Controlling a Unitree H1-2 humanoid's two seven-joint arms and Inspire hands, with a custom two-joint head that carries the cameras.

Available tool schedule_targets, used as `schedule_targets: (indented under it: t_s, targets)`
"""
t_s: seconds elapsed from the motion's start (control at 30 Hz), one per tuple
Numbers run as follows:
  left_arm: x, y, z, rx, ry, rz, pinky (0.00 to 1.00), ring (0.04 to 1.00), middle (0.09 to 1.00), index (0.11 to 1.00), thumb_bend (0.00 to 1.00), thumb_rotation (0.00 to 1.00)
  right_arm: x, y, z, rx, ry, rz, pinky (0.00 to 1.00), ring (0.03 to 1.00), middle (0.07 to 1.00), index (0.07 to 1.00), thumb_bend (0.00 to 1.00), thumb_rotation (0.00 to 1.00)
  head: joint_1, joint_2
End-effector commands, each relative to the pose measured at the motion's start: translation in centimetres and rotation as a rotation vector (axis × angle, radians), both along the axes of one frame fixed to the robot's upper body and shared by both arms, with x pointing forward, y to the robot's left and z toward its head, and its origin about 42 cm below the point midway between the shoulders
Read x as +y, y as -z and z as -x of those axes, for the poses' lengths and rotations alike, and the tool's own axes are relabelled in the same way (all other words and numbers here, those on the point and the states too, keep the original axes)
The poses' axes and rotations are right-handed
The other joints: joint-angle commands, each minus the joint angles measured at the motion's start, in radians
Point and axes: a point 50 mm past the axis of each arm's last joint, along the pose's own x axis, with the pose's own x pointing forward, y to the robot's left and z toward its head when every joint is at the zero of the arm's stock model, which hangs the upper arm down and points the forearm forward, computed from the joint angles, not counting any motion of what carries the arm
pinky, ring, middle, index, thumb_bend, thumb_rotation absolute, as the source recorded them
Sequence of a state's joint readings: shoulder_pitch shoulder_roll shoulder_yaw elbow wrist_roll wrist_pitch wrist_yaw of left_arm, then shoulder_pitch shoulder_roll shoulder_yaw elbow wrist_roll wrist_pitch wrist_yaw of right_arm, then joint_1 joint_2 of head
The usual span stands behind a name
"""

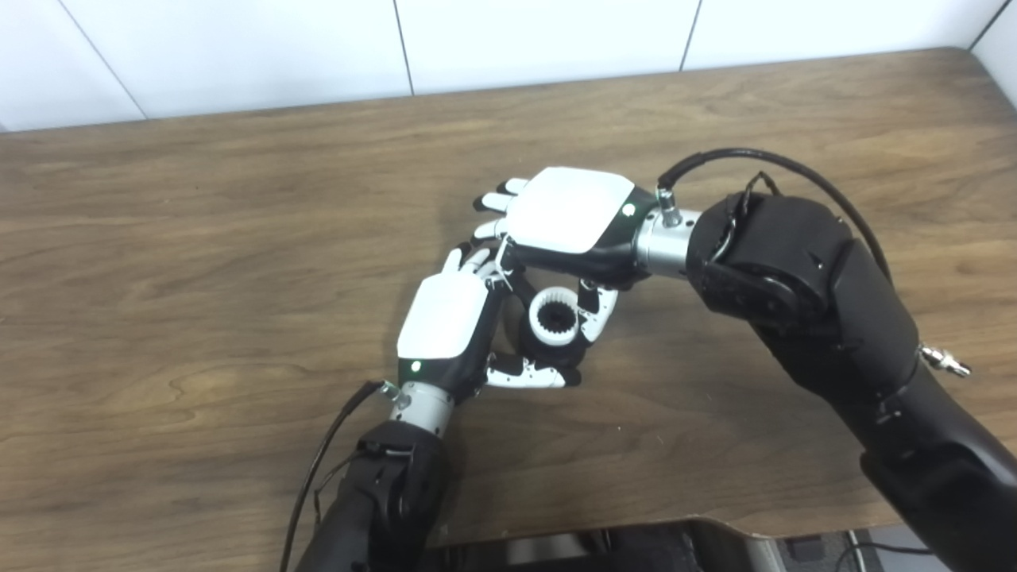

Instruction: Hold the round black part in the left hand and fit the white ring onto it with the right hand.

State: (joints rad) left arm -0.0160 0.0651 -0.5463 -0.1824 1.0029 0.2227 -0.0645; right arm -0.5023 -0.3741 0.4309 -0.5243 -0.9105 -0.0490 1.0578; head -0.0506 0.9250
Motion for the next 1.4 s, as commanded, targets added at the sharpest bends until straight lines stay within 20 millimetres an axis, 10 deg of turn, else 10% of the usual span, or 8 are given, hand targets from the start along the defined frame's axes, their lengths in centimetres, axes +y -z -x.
schedule_targets:
  t_s: [0.0, 0.93, 1.07, 1.37]
  targets:
    - [-0.4, 0.4, 0.5, 0.05, 0.031, -0.021, 1.0, 0.918, 0.815, 0.481, 0.53, 0.06, -0.2, -0.8, -0.1, -0.038, -0.002, -0.01, 1.0, 1.0, 0.91, 0.485, 0.53, 0.14, 0.0, 0.001]
    - [-0.5, 0.3, 0.7, 0.059, 0.031, -0.019, 1.0, 0.916, 0.808, 0.481, 0.53, 0.06, -1.4, 0.4, -1.4, -0.079, 0.037, -0.017, 1.0, 1.0, 0.918, 0.494, 0.52, 0.15, 0.003, 0.006]
    - [-0.5, 0.4, 0.8, 0.057, 0.034, -0.024, 1.0, 0.918, 0.808, 0.481, 0.52, 0.06, -1.3, 0.4, -1.3, -0.087, 0.036, -0.015, 1.0, 1.0, 0.929, 0.671, 0.93, 0.3, 0.003, 0.006]
    - [-0.5, 0.3, 0.7, 0.054, 0.036, -0.027, 1.0, 0.921, 0.808, 0.48, 0.53, 0.06, -1.4, 0.3, -1.2, -0.076, 0.046, 0.013, 1.0, 1.0, 0.972, 0.781, 1.0, 0.36, 0.001, 0.005]
